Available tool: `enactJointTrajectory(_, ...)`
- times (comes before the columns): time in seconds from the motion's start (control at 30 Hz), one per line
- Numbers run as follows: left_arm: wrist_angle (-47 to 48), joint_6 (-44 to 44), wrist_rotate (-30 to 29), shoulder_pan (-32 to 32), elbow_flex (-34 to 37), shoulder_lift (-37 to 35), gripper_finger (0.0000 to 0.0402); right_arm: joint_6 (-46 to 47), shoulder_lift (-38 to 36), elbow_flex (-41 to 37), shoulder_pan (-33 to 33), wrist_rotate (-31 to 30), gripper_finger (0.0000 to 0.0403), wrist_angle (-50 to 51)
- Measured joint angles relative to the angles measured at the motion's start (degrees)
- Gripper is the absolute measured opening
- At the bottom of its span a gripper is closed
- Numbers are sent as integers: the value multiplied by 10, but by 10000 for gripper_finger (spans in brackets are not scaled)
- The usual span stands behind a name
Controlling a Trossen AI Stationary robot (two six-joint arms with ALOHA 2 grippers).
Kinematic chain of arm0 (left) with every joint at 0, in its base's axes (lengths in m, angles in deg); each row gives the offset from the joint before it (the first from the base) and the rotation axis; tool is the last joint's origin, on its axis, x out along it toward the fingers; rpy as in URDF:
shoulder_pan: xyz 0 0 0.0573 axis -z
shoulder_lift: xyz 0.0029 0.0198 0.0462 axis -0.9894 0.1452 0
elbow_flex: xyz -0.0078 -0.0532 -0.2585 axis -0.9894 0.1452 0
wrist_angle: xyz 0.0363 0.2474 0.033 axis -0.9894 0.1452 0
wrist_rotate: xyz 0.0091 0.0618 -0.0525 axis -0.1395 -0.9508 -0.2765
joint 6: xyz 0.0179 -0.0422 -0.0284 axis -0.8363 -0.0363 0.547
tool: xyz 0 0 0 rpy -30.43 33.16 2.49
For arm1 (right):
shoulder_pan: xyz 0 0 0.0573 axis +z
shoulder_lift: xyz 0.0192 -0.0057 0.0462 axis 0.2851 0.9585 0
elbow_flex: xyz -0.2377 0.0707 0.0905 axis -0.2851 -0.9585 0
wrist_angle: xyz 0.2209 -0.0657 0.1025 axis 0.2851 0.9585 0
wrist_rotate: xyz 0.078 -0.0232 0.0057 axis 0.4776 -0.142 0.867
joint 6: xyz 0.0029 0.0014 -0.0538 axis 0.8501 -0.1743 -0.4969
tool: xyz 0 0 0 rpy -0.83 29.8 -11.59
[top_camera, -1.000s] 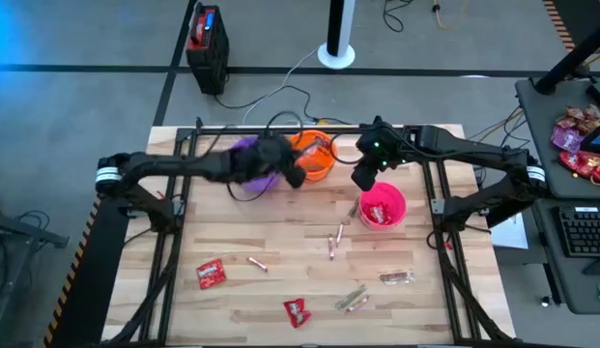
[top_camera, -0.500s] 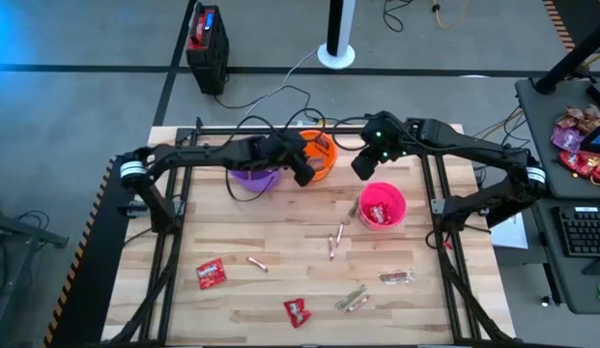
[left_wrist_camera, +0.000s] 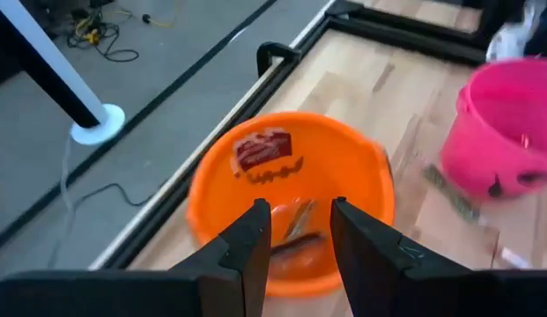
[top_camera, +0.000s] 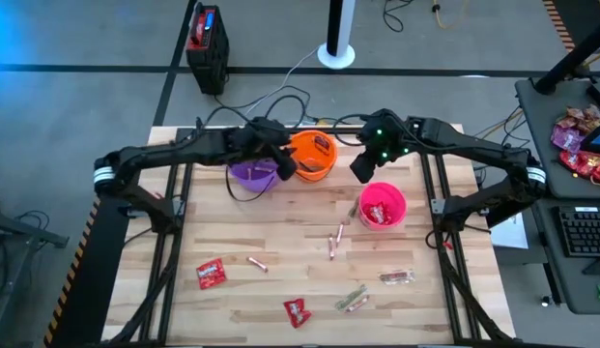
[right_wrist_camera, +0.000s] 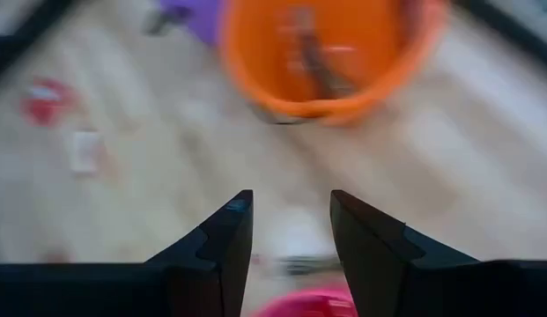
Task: Sort candy by brand, put in halloween buckets
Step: Put the white candy into the violet bucket
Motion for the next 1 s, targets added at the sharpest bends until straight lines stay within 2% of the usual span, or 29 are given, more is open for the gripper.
enactJointTrajectory(0.1, 40, -35, 5, 1, 4, -30, 102, 45, 10, 1, 16, 97, 146, -31)
enactJointTrajectory(0.17, 41, -55, 5, -3, 7, -45, 102, 77, 23, 1, 36, 137, 146, -39)
enactJointTrajectory(0.43, 38, -105, 5, -28, 12, -70, 102, 204, 104, 35, 155, 148, 129, -28)
enactJointTrajectory(0.57, 49, -125, 27, -30, 12, -81, 102, 293, 150, 69, 215, 118, 117, -18)
enactJointTrajectory(0.77, 51, -100, 55, -30, 12, -108, 102, 409, 223, 90, 284, 82, 117, 8)
enactJointTrajectory(0.87, 51, -103, 55, -30, 12, -125, 102, 447, 256, 92, 310, 40, 125, 8)
enactJointTrajectory(1.0, 45, -113, 55, -30, 12, -150, 102, 453, 295, 93, 325, -13, 142, 21)
